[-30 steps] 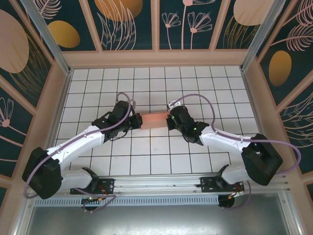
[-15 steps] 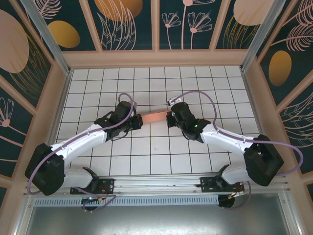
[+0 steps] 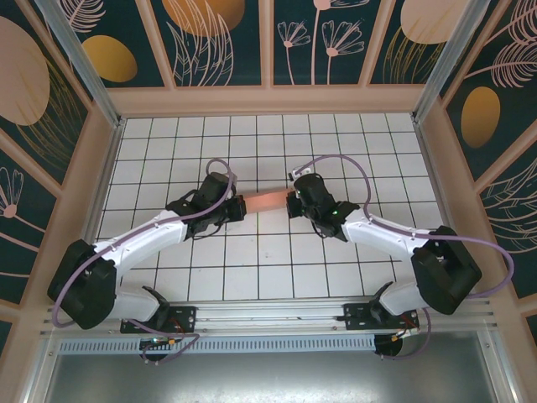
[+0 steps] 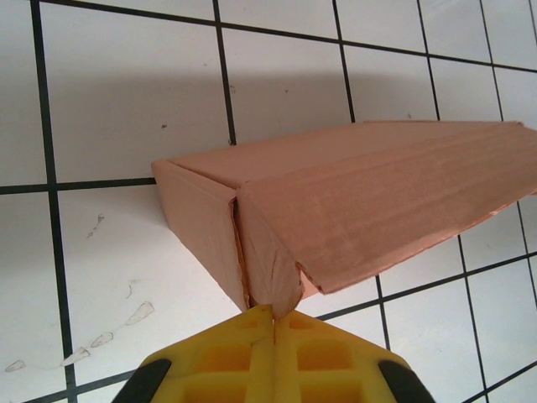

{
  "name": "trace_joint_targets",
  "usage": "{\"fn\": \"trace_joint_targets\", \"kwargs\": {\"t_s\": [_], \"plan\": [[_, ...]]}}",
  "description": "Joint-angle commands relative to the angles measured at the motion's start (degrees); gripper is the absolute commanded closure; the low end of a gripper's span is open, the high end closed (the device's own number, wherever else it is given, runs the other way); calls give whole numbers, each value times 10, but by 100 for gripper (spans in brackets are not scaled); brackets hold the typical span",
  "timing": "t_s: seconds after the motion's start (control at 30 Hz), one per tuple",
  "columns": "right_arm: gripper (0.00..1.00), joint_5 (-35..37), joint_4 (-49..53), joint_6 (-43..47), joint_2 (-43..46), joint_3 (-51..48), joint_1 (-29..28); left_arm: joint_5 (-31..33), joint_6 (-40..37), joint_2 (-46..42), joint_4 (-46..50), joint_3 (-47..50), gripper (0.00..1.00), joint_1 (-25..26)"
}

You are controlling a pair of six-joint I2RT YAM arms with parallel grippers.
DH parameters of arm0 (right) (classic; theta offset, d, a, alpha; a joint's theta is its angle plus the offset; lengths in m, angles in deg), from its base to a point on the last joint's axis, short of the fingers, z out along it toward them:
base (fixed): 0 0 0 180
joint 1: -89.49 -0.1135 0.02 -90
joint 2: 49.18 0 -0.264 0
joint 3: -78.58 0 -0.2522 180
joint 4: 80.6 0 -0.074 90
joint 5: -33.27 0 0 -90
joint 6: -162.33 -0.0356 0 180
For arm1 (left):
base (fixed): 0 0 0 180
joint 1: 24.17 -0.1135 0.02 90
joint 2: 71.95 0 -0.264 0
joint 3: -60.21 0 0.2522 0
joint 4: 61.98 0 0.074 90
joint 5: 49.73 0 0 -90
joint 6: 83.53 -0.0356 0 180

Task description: Fold the paper box

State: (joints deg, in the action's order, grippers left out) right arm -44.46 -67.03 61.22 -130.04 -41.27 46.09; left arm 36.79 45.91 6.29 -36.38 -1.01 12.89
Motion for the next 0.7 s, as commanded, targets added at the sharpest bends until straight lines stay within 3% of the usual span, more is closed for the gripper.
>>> {"fn": "trace_joint_targets", "kwargs": {"t_s": [0.0,0.67], "plan": [[100,-20,-4,-15,-16,16,6,9,-18,14,-8,-10,100,-2],[100,-41,-46,6,-78,23,33,2,-61,102,-15,-38,100,-44]]}}
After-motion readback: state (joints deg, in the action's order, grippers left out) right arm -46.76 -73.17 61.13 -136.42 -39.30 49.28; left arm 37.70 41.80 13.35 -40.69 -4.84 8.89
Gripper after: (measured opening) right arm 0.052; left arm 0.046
